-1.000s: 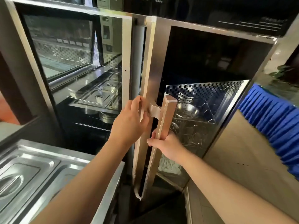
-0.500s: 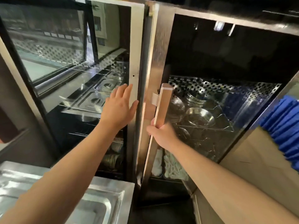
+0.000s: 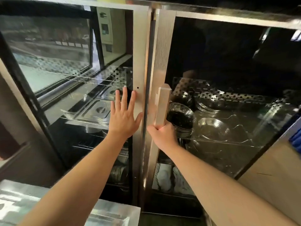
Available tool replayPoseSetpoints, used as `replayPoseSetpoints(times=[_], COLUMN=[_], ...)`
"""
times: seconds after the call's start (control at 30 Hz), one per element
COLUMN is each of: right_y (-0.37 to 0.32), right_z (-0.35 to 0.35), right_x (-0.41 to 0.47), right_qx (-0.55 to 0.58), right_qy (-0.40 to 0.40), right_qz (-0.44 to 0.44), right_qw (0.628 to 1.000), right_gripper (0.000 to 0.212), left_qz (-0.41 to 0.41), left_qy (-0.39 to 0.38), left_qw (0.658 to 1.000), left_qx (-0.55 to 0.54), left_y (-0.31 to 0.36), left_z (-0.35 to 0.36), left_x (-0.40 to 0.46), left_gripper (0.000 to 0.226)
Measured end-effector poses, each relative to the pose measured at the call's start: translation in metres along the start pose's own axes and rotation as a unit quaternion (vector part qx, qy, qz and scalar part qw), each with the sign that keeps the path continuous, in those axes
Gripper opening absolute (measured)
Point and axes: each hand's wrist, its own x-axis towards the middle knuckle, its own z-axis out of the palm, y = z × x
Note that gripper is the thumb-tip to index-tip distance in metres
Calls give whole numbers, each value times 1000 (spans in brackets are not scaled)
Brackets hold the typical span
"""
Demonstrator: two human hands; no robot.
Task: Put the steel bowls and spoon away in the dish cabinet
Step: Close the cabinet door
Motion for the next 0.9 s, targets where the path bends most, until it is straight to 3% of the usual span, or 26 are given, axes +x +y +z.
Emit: replayPoseSetpoints(times=[0.37,0.67,0.8,0.87,0.9], right_y=[14,17,14,13,12], right_z=[11,16,12,10,9], right_x=[24,37,33,31,29], right_qx=[8,14,-8,-13,-24], right_qy=[42,58,48,26,13], right_qz=[-62,-76,-66,-51,-43], right_qw=[997,995,997,998,999], right_gripper=[22,13,21,11,21], left_qz=[-31,-37,-29,-17,-9], left_qy=[41,47,36,23,19], left_qw=[999,998,999,1000,1000], left_qx=[-14,-11,8,5,11], left_y=[6,7,7,6,5], left_z=[35,40,33,25,21], left_x=[10,13,9,6,6], left_gripper=[83,85,85,85,85])
